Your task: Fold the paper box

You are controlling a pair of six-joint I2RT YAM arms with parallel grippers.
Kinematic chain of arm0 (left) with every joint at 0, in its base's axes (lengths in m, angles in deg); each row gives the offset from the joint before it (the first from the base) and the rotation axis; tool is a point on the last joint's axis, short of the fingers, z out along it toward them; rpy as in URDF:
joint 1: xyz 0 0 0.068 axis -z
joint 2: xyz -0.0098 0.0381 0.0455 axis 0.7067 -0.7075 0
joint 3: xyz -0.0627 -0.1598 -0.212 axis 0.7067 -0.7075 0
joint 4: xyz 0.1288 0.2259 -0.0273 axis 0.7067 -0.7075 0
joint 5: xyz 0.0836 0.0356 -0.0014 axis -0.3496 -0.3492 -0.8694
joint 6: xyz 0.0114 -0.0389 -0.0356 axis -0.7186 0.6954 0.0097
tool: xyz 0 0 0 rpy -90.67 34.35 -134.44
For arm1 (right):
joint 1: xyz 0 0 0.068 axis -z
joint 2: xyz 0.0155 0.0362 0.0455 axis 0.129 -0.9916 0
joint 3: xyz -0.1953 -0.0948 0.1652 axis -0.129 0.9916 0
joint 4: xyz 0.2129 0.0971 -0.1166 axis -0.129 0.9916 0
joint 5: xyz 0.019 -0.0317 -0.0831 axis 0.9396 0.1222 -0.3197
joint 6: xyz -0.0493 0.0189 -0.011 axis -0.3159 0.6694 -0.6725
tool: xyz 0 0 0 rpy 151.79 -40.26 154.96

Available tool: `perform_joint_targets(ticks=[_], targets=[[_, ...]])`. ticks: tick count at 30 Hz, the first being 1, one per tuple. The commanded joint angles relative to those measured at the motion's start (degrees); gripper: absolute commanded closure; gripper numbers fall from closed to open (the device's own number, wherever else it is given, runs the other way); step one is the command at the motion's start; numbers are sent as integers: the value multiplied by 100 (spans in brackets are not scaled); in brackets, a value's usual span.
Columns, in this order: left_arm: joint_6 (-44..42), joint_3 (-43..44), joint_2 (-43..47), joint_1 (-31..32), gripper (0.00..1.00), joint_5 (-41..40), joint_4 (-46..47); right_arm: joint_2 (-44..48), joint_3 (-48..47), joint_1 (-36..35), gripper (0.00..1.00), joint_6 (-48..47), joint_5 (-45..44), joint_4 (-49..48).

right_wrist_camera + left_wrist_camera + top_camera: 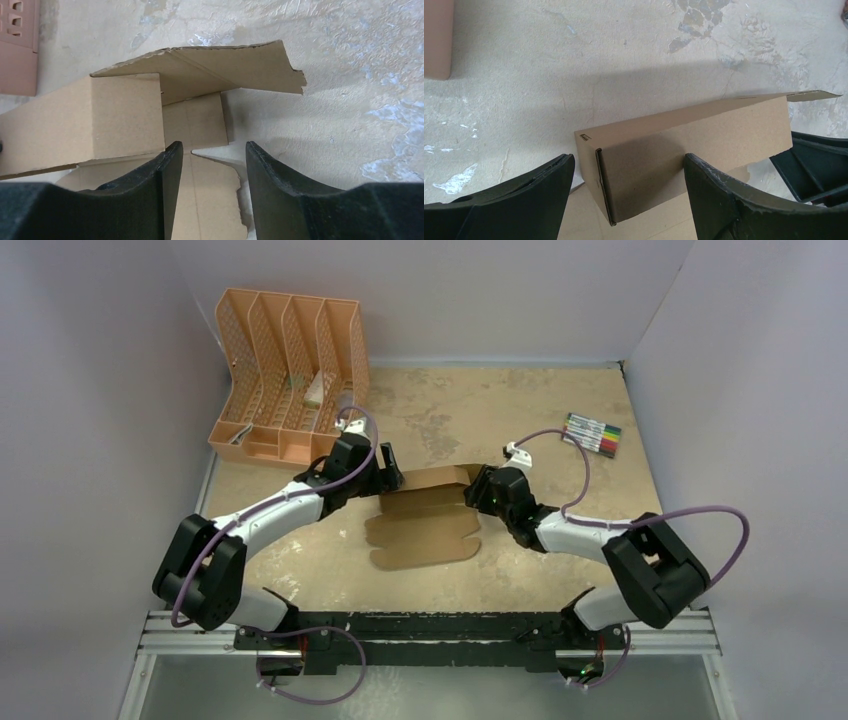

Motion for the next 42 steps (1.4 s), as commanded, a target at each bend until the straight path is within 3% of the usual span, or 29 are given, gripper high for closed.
perform_joint_targets(ticks=[1, 11, 25, 35, 42], targets=[[-176, 260, -30, -45, 20, 32, -240, -232, 55, -2, 48, 67, -109, -747], [-16, 300, -30, -71, 20, 193, -141, -943, 93, -2, 51, -148, 184, -1603], [118, 250, -40, -80, 20, 386, 6, -901, 348, -11, 81, -1176, 821, -2894], [238, 243, -84, -80, 20, 540, 119, -1169, 381, -225, 82, -1924, 1803, -3819], [133, 256, -67, -80, 21, 360, 10, -801, 364, -292, 75, -2358, 1644, -3370]])
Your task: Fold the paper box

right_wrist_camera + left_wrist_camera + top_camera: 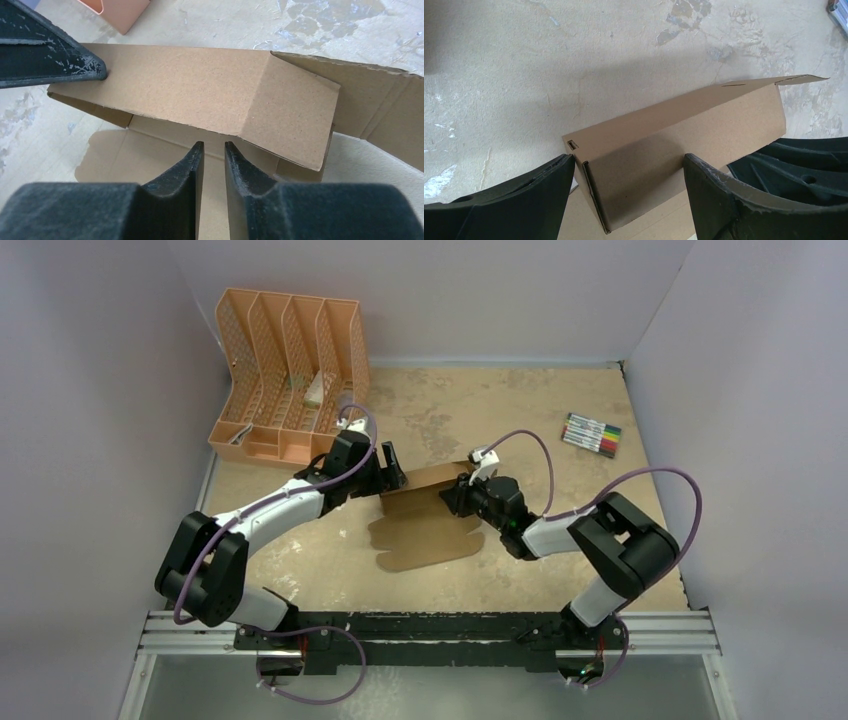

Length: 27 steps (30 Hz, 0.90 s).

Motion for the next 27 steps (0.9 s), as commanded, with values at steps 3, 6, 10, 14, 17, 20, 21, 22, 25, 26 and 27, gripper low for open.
perform_joint_targets(ticks=[3, 6, 10, 14, 17, 20, 21, 22, 25, 26, 27], targets=[[-132, 165, 79, -25, 21, -227, -24, 870, -29, -4, 66, -636, -63, 819], [-176, 202, 62, -42, 21, -264, -35, 1239, 47, -4, 60, -777, -343, 1550], [-194, 264, 11, -43, 21, -238, -57, 1403, 367, 5, 51, -585, -981, 1661], [-235, 264, 23, -47, 21, -242, -116, 1133, 435, 11, 45, -290, -1535, 1448], [-247, 281, 9, -52, 21, -217, -145, 794, 552, 7, 43, -203, -1663, 782], [-255, 285, 2, -52, 21, -204, -145, 395, 544, 11, 40, -237, -1628, 131], [-256, 296, -6, -52, 21, -199, -150, 251, 519, 8, 40, -239, -1616, -54], [-264, 303, -18, -52, 21, -198, -154, 87, 495, 12, 39, -239, -1586, -244], [-271, 343, -57, -52, 21, -160, -188, -311, 424, 16, 41, -331, -1444, -737], [-273, 357, -72, -52, 21, -142, -189, -396, 390, 22, 41, -358, -1399, -816], [-281, 370, -83, -52, 21, -137, -204, -477, 360, 22, 42, -369, -1358, -876]])
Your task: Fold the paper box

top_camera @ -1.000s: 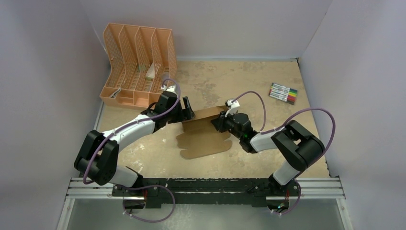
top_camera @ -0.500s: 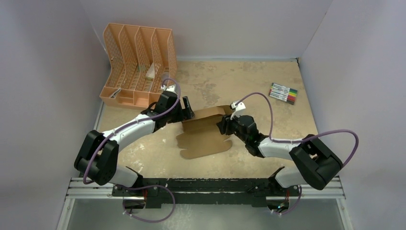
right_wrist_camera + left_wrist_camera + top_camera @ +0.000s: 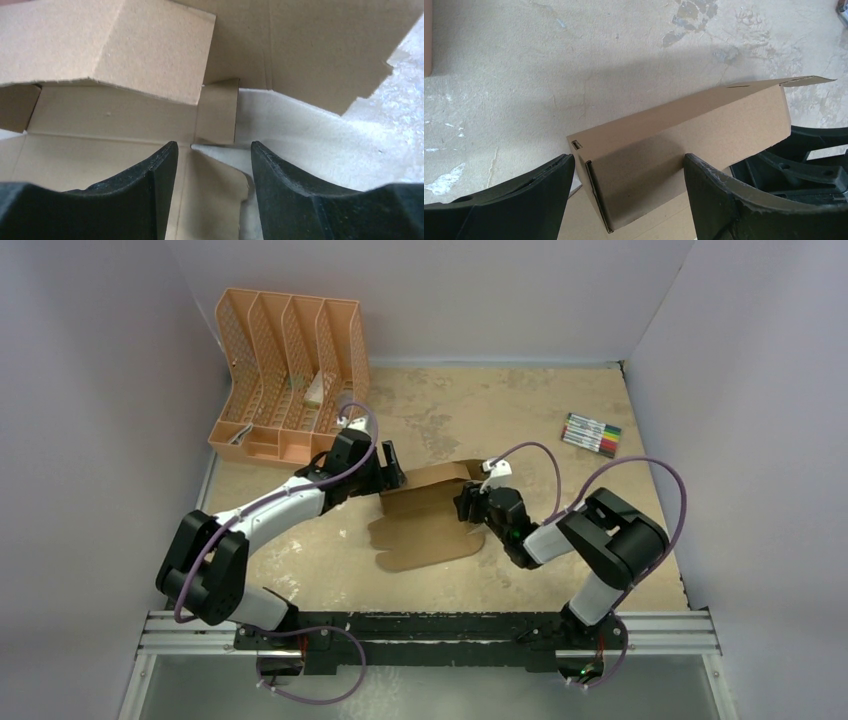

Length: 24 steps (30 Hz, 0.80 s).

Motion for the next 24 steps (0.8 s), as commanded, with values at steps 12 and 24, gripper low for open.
perform_joint_targets(ticks=[12, 24], targets=[[-137, 300, -131, -52, 21, 153, 18, -477, -581, 6, 68, -1045, 753, -1028], [-17, 255, -207, -52, 21, 278, 176, -531, -546, -308, 69, -1827, 1156, -1166]])
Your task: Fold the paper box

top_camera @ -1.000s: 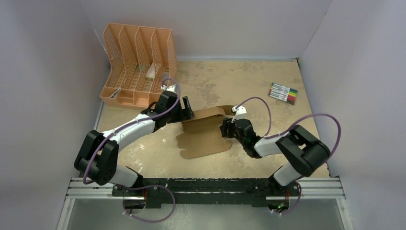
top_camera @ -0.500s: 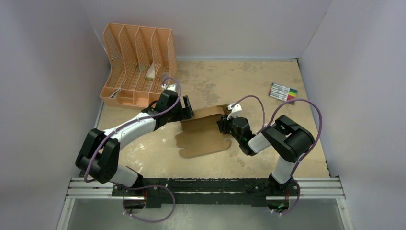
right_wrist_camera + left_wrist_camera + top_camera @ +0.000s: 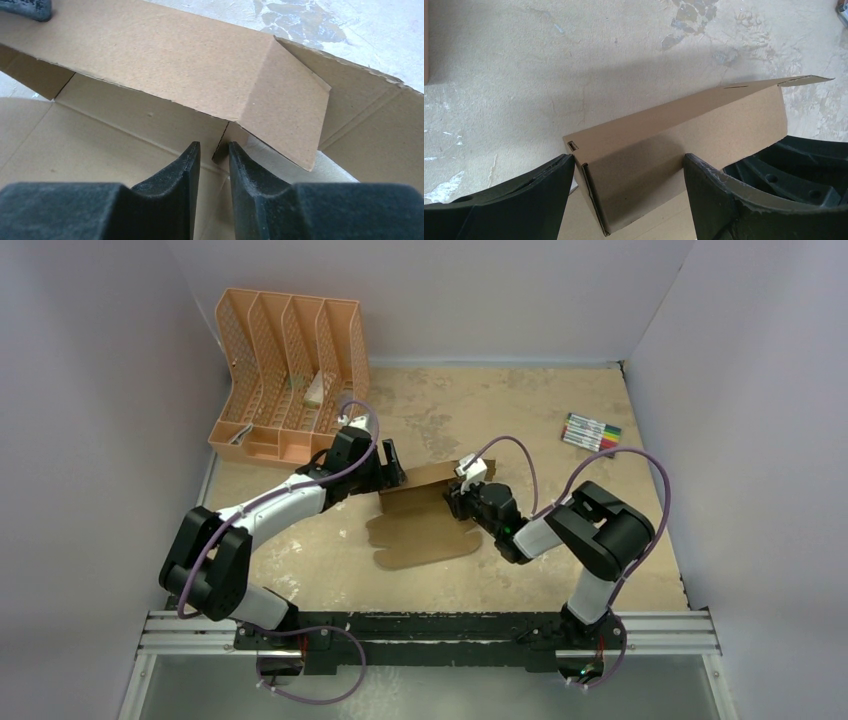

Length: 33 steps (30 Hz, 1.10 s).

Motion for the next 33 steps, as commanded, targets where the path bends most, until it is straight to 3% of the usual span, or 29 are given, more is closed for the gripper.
perform_joint_targets(ticks=[1, 9, 16, 20, 26, 33], targets=[[46, 159, -69, -14, 21, 129, 116, 69, -45, -84, 68, -353, 382, -455], [-182, 234, -37, -23, 21, -77, -106, 1335, 88, -51, 53, -882, 281, 1210], [-294, 278, 13, -66, 21, -97, -217, 2731, -324, -4, 50, -890, -198, 3907], [-299, 299, 20, -76, 21, -97, -186, 3357, -609, 48, 48, -742, -518, 4919], [-356, 309, 18, -93, 21, -71, -180, 3390, -1694, 289, 44, -1495, -1310, 6427], [-429, 307, 14, -102, 21, 17, -167, 2784, -2637, 960, 43, -2538, -576, 7009]])
